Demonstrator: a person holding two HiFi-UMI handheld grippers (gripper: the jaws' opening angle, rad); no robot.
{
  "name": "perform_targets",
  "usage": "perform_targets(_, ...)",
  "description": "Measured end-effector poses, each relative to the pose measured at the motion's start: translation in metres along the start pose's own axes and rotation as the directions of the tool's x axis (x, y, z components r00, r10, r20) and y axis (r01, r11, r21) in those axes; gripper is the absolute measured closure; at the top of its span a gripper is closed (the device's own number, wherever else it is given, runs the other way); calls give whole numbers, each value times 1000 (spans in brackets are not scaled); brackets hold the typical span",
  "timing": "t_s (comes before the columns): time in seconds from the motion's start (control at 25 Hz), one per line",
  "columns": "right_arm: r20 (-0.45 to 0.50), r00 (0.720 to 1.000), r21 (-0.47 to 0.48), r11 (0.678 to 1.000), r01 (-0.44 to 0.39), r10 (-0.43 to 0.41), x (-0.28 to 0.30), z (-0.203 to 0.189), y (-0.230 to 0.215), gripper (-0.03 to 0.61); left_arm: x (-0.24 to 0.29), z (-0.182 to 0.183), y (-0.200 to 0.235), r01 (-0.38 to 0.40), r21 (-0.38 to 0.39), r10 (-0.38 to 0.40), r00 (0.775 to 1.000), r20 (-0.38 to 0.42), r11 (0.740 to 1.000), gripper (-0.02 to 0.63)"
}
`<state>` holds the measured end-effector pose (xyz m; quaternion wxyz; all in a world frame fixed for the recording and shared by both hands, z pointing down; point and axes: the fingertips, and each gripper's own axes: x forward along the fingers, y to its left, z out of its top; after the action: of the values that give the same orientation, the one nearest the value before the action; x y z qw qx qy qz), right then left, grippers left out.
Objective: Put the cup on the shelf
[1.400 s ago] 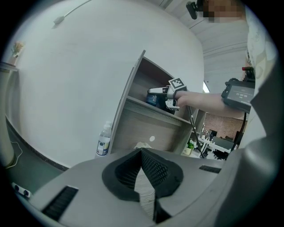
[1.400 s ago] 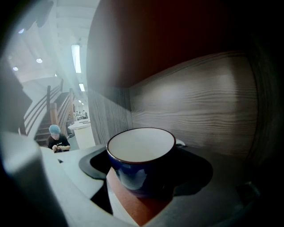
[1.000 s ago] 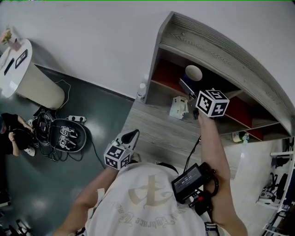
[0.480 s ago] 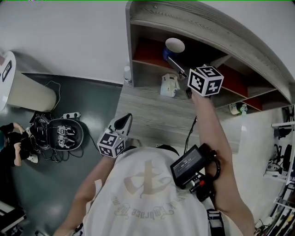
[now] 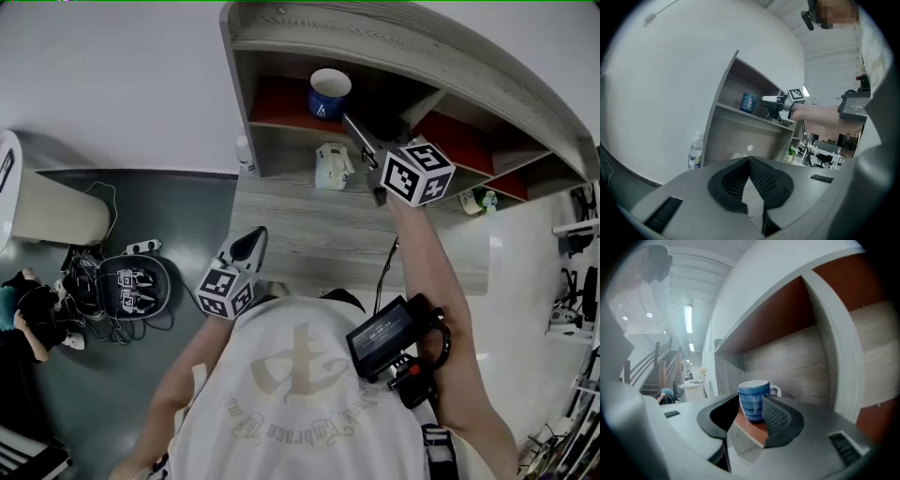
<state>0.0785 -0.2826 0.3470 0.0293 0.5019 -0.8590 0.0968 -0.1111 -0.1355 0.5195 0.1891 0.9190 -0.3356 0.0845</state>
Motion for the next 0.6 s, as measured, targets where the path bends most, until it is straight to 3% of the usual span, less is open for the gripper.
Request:
perform_targets(0.16, 33, 999, 15, 1000, -19, 19, -18, -3, 4, 473, 3, 3, -4, 23, 13, -23, 1000, -4, 1000, 612)
perform_targets(0.28, 46, 999, 18, 1000, -10, 9, -30, -8, 2, 573, 8, 5, -8, 38, 20, -38, 999, -8, 999, 612)
perform_targets(0.6, 29, 996, 25, 996, -85, 84, -61, -34, 7, 574, 22, 17, -19, 68, 37, -68, 998, 0, 997, 612)
